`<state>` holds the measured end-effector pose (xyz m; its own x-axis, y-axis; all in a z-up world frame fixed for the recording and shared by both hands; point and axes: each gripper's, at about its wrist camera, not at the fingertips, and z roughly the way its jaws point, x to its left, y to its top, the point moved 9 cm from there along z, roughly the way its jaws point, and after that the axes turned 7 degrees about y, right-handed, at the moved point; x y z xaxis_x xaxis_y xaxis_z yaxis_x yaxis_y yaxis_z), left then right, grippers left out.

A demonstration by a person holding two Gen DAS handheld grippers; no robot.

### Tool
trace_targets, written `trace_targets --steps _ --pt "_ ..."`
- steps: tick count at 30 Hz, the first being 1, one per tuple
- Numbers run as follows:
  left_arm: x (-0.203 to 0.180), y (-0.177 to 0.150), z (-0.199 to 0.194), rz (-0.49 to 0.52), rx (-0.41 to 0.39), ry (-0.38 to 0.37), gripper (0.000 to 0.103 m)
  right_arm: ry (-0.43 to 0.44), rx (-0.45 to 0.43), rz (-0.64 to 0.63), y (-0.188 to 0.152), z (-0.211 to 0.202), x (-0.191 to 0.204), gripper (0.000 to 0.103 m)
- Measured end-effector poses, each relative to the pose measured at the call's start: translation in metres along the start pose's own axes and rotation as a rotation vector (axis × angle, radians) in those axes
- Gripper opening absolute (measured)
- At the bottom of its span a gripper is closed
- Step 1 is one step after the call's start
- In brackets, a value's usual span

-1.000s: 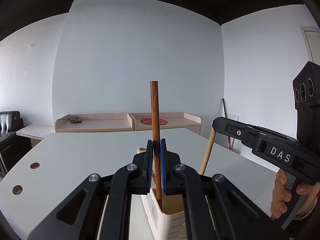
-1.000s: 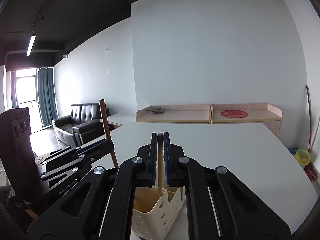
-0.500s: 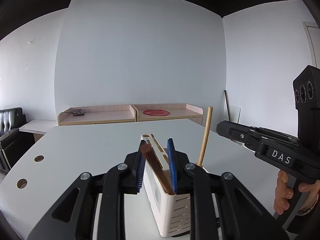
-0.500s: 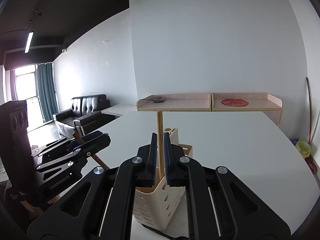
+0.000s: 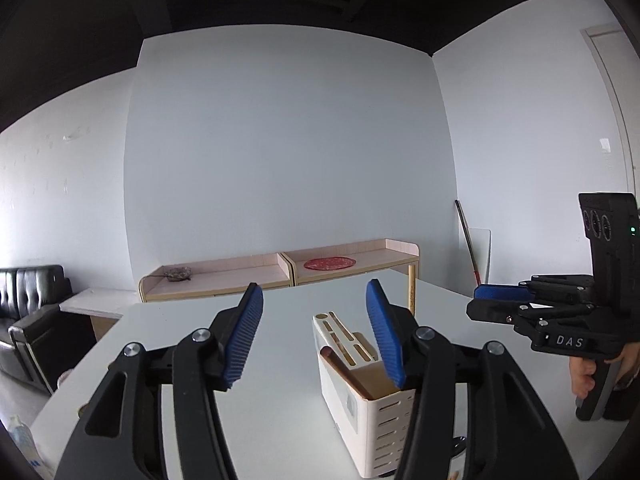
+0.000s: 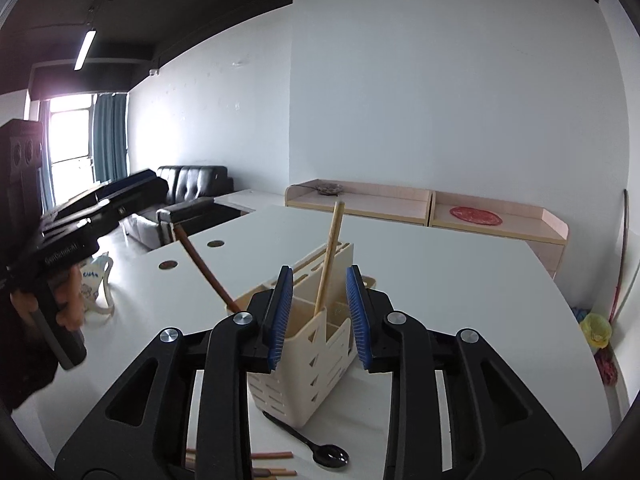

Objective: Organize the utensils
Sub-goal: 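Grasp the black spoon handle with the right gripper while the left grasps another brown chopstick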

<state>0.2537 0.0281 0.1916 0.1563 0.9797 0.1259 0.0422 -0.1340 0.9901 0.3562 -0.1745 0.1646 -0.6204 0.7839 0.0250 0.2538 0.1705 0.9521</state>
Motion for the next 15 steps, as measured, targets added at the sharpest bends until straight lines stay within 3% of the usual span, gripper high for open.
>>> trace_targets --steps 7,10,15 --pt "-0.02 -0.025 -0.048 0.203 0.006 -0.117 0.053 0.145 0.176 -0.043 -0.055 0.002 -0.014 0.027" --pt "-0.044 -0.049 -0.054 0.303 0.073 -0.19 0.053 0.223 0.293 -0.051 -0.082 0.018 -0.018 0.026" --pt "-0.082 -0.091 -0.047 0.38 0.226 -0.33 0.053 0.346 0.396 -0.033 -0.115 0.035 -0.016 0.026"
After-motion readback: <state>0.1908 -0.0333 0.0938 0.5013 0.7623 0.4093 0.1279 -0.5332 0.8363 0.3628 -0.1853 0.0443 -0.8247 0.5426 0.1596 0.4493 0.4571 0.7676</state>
